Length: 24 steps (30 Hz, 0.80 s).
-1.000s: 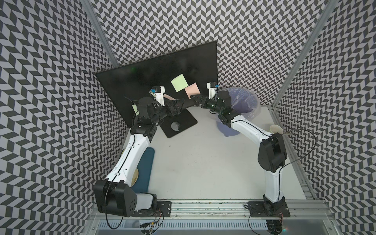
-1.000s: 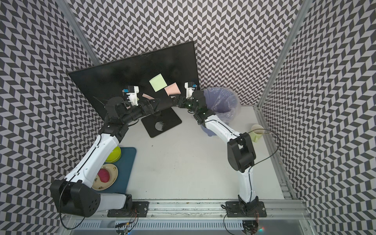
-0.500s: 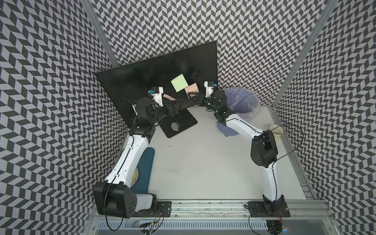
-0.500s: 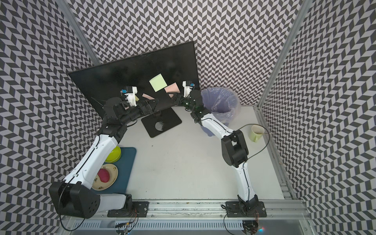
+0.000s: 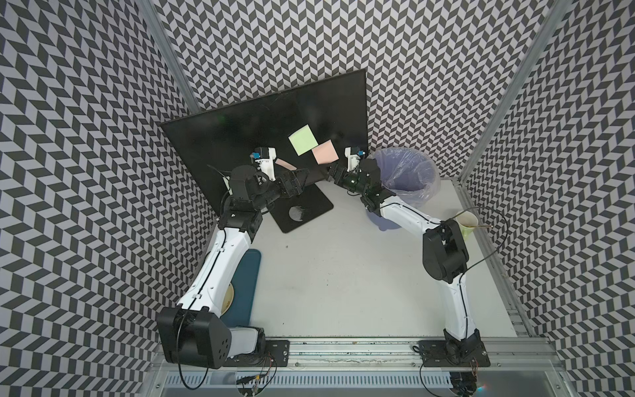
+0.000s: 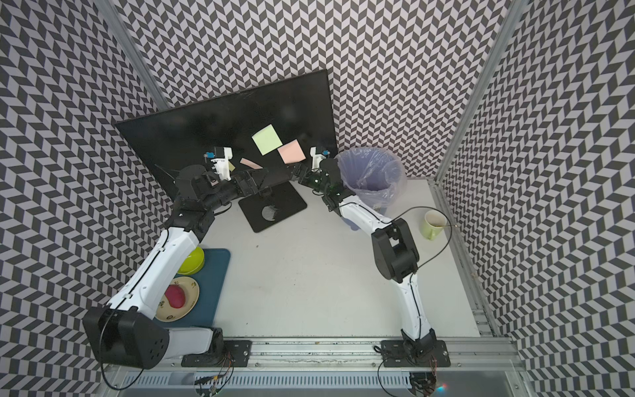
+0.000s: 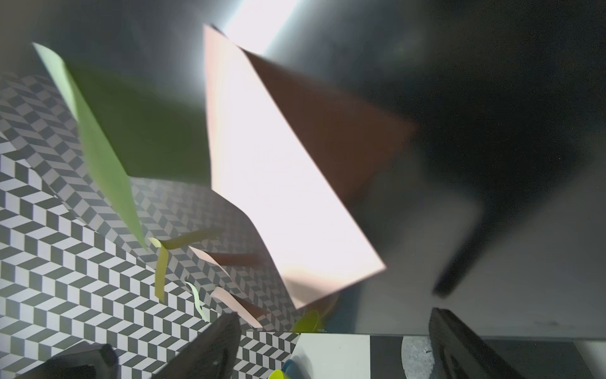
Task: Remove the sticky note from the monitor
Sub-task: Tear off the sticky note from the monitor.
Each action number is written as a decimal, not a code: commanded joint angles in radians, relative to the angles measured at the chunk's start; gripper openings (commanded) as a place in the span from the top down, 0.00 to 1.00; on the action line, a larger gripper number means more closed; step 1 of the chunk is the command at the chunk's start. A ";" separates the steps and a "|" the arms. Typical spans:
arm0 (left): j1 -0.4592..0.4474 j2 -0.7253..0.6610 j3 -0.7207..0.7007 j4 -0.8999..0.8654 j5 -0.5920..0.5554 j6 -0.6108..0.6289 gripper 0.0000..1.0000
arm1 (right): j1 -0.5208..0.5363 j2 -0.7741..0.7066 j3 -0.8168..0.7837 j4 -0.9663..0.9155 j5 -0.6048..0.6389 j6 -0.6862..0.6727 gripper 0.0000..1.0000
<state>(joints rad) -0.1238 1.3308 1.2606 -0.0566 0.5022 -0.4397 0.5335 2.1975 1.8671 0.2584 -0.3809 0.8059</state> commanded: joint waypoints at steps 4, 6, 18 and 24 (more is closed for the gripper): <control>0.003 -0.028 -0.007 0.002 0.014 0.004 0.00 | -0.002 -0.019 0.020 0.129 -0.034 0.043 0.08; 0.003 -0.030 -0.007 0.000 0.014 0.006 0.00 | -0.006 -0.007 0.028 0.156 -0.046 0.064 0.09; 0.004 -0.030 0.003 -0.022 0.010 0.025 0.00 | -0.017 0.029 0.086 0.225 -0.077 0.128 0.21; 0.005 -0.025 0.003 -0.024 0.014 0.022 0.00 | -0.018 0.001 0.044 0.246 -0.083 0.128 0.33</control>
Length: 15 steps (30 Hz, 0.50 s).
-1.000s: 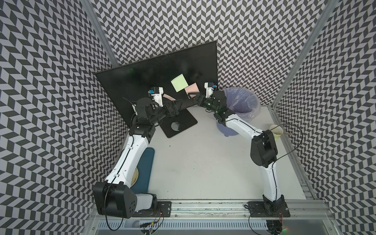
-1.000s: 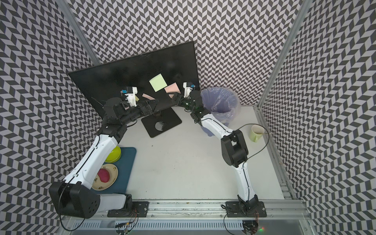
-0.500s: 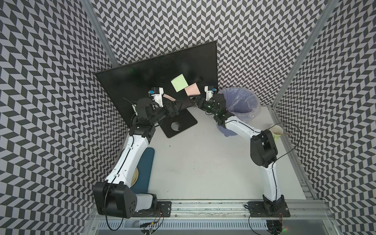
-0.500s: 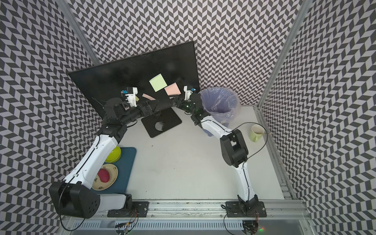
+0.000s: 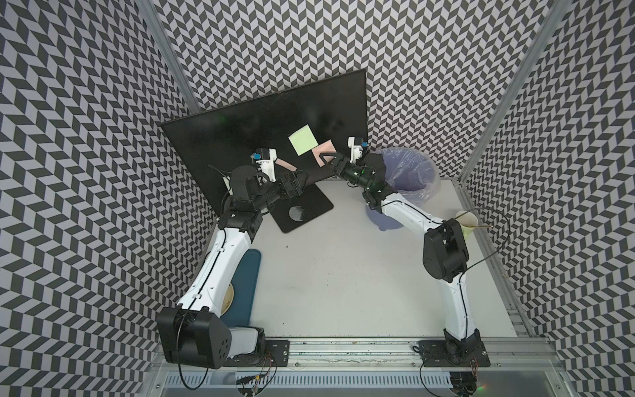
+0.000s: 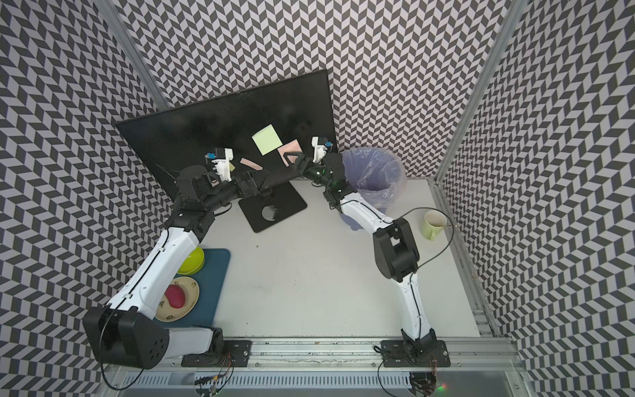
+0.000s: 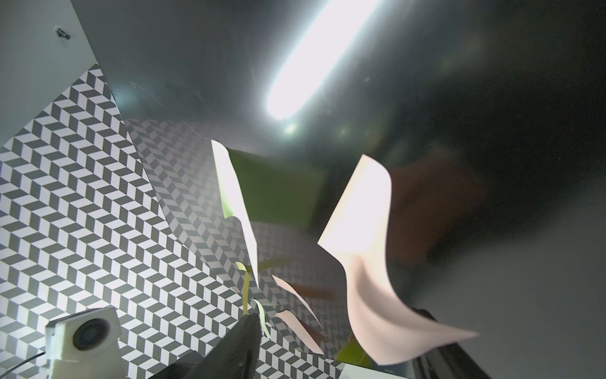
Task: Remove the sticky note from the monitor
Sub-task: Tear off the sticky note from the monitor.
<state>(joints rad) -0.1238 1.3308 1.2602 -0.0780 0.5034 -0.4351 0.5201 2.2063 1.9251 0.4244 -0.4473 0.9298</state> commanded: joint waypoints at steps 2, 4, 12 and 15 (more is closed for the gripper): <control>0.004 -0.021 0.005 -0.002 0.013 0.017 0.00 | -0.006 -0.016 -0.033 0.100 -0.020 0.014 0.40; 0.004 -0.021 0.008 -0.002 0.013 0.018 0.00 | -0.005 -0.016 -0.038 0.107 -0.022 0.018 0.47; 0.004 -0.019 0.019 -0.013 0.004 0.022 0.00 | -0.008 0.000 -0.003 0.072 -0.022 -0.004 0.77; 0.004 -0.019 0.024 -0.014 0.000 0.022 0.00 | -0.008 -0.014 -0.009 0.062 -0.020 -0.026 0.91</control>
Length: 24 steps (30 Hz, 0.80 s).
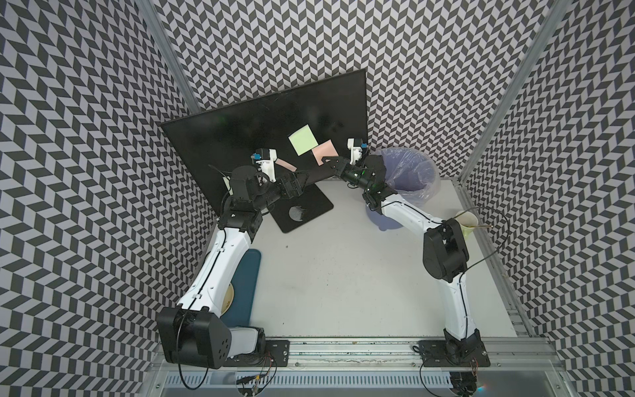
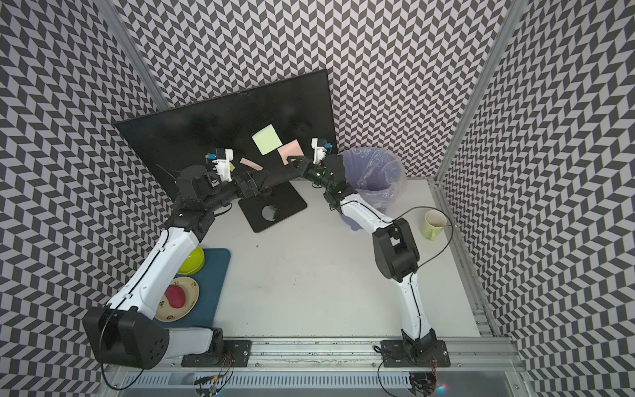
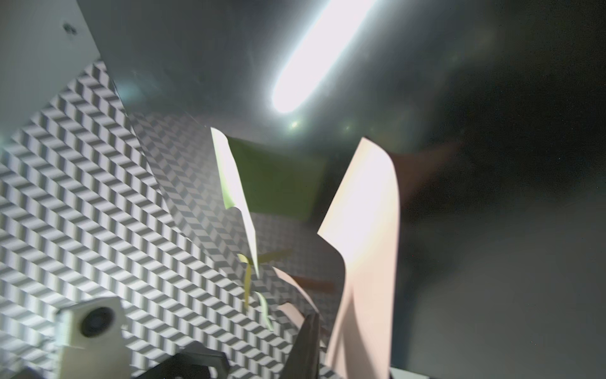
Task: Remove the sticky note from the monitor
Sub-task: Tear off the sticky note from the monitor.
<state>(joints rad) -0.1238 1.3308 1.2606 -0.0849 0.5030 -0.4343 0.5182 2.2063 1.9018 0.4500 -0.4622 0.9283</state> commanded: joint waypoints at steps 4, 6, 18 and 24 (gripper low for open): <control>0.006 -0.022 0.026 -0.003 -0.009 0.018 0.00 | -0.006 -0.068 -0.016 0.010 0.023 -0.082 1.00; 0.006 -0.024 0.023 0.004 -0.011 0.012 0.00 | -0.007 -0.107 -0.037 -0.012 0.040 -0.122 1.00; 0.006 -0.023 0.013 0.041 -0.017 -0.019 0.00 | -0.140 -0.424 -0.248 -0.297 0.166 -0.454 1.00; 0.005 -0.016 0.013 0.054 -0.012 -0.029 0.00 | -0.252 -0.477 -0.274 -0.486 0.418 -0.716 1.00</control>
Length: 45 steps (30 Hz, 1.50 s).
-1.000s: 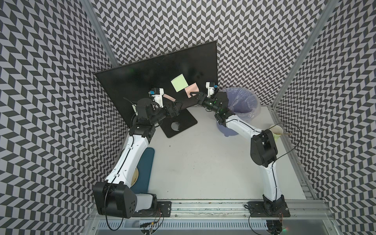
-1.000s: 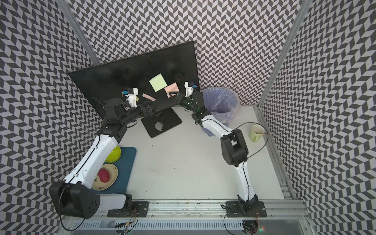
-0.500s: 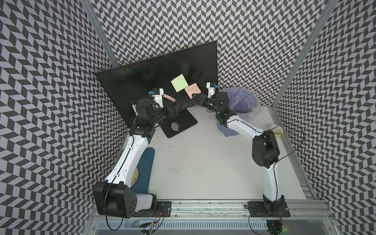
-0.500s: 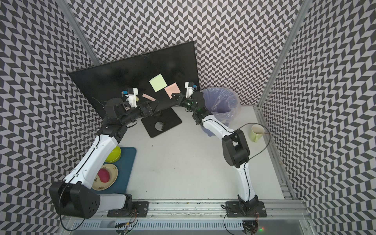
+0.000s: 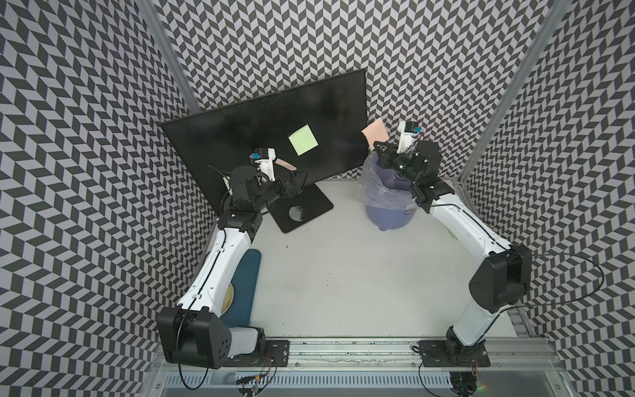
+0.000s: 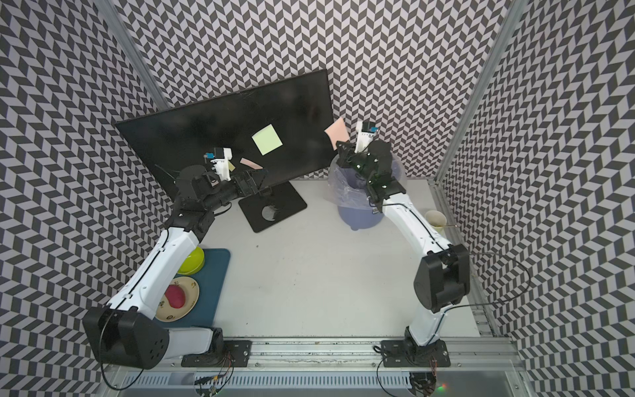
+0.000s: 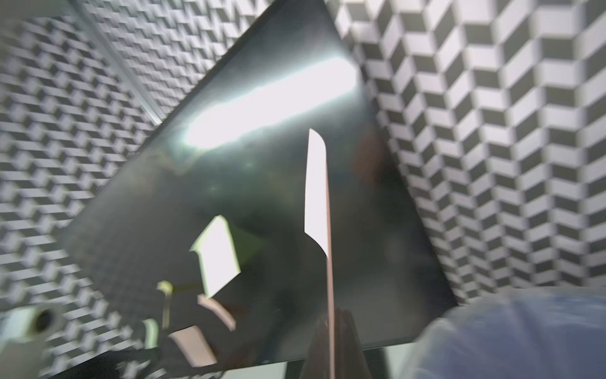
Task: Remove the sticky note from the monitor
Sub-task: Tear off the sticky note from the monitor, then place the sticky note in the trash bin, then tear off the sticky note from the monitor.
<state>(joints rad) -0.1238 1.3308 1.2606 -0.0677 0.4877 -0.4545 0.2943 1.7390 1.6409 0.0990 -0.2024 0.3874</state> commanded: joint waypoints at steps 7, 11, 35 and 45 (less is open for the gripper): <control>0.006 -0.009 0.034 0.015 -0.003 0.000 0.00 | -0.064 0.025 0.016 -0.210 0.315 -0.311 0.98; 0.009 -0.012 0.047 -0.006 -0.007 0.016 0.00 | -0.064 0.045 0.059 -0.230 0.334 -0.329 0.68; 0.101 -0.079 -0.002 -0.028 0.023 0.017 0.00 | 0.231 0.189 0.125 0.233 -0.083 0.294 0.12; 0.110 -0.109 -0.033 -0.040 0.035 0.023 0.00 | 0.280 0.419 0.360 0.349 -0.167 0.466 0.12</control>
<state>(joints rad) -0.0208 1.2491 1.2407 -0.0933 0.5049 -0.4423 0.5510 2.1193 1.9347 0.3473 -0.3267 0.7830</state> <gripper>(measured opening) 0.998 0.879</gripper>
